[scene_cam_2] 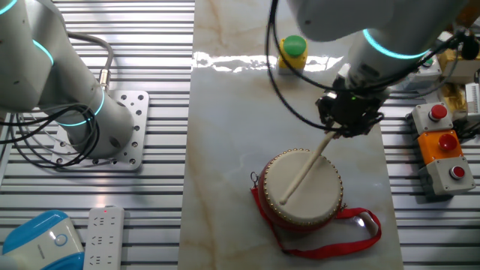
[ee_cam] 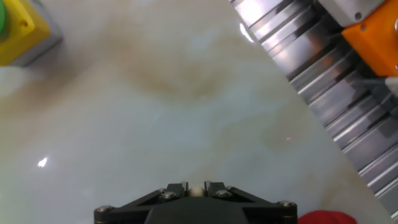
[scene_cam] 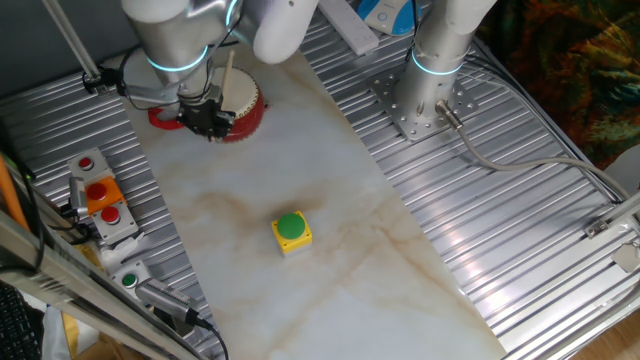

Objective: Play the drum

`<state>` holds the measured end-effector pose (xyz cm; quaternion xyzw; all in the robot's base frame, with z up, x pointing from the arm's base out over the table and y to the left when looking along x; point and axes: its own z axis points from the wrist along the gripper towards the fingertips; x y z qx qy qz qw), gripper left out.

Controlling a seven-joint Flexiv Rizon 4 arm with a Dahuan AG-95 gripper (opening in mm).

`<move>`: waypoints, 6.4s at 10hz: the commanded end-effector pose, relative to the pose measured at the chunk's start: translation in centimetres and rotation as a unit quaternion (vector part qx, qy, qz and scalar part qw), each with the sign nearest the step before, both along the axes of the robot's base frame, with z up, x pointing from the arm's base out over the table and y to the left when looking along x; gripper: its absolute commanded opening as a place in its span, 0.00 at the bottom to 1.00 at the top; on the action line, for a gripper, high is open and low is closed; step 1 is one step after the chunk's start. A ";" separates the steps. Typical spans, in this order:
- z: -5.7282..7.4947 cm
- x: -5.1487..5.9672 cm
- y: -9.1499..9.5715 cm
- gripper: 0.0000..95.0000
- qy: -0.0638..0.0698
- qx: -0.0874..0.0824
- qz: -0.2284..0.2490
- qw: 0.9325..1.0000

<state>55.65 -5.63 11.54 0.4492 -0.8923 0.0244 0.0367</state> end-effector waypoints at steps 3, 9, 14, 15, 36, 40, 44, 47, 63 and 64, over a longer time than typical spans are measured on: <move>-0.2 -0.8 -1.3 0.00 0.003 -0.001 0.004 1.000; -0.2 -1.6 -2.1 0.00 0.002 -0.004 0.005 1.000; -0.2 -1.6 -2.1 0.00 0.002 0.000 0.001 1.000; -0.2 -1.6 -2.1 0.00 0.002 0.001 0.000 1.000; 1.2 -1.9 -1.9 0.00 -0.044 0.093 0.017 0.994; 0.5 -1.8 -1.9 0.00 -0.049 0.097 0.018 0.994; 0.0 -1.7 -1.8 0.00 -0.057 0.109 0.016 0.992; 0.1 -1.7 -1.7 0.00 -0.052 0.105 0.014 0.993; 1.1 -1.9 -1.4 1.00 -0.021 0.082 0.016 0.996; 1.5 -2.0 -1.3 1.00 -0.020 0.066 0.017 0.997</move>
